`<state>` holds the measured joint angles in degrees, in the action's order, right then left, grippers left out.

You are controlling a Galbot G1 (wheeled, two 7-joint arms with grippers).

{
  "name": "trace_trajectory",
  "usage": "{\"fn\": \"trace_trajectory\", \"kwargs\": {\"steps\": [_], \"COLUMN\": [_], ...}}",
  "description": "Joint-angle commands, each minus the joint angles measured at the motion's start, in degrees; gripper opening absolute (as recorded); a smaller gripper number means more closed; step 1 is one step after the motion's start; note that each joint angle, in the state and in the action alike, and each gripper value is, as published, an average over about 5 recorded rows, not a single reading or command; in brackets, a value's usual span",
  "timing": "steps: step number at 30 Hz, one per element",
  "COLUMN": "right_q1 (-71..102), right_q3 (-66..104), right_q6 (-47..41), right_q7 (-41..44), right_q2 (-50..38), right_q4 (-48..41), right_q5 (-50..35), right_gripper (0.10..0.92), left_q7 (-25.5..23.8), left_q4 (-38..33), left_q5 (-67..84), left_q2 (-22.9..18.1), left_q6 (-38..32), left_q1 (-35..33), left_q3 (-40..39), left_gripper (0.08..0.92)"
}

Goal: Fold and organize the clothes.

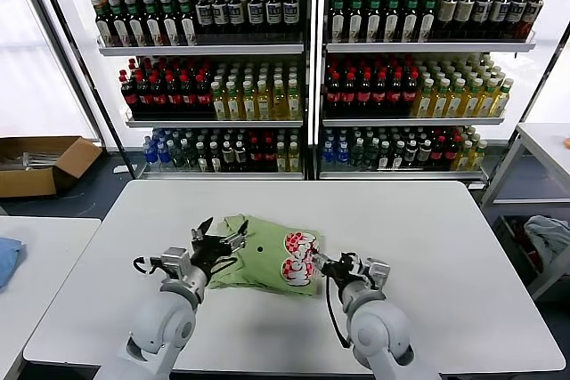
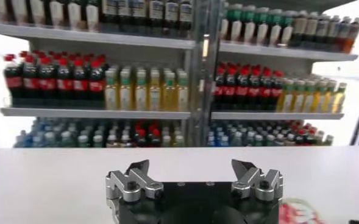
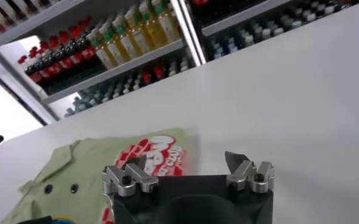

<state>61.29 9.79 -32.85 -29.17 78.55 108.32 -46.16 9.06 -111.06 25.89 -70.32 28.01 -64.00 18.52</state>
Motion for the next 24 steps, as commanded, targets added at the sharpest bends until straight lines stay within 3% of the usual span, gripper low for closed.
{"fn": "trace_trajectory", "kwargs": {"steps": [1, 5, 24], "right_q1": [-7.85, -6.64, -1.61], "right_q3": [-4.94, -4.39, -2.58], "right_q6": [-0.4, -0.37, -0.33], "right_q7": [-1.38, -1.96, -3.47], "right_q2": [2.61, 3.87, 2.52], "right_q4": [-8.13, -8.14, -5.39], "right_q5": [-3.13, -2.14, 1.53], "right_gripper": [0.822, 0.779, 0.27], "left_q7": [0.34, 0.51, 1.28], "left_q4": [-0.66, -0.7, -1.39], "left_q5": [-0.45, 0.08, 1.98], "left_q2": [1.02, 1.02, 0.12], "left_q6": [0.55, 0.69, 1.18], "left_q1": [-2.05, -2.21, -2.76], "left_q3": [4.4, 4.73, 3.89], "left_gripper": [0.823, 0.823, 0.823]}}
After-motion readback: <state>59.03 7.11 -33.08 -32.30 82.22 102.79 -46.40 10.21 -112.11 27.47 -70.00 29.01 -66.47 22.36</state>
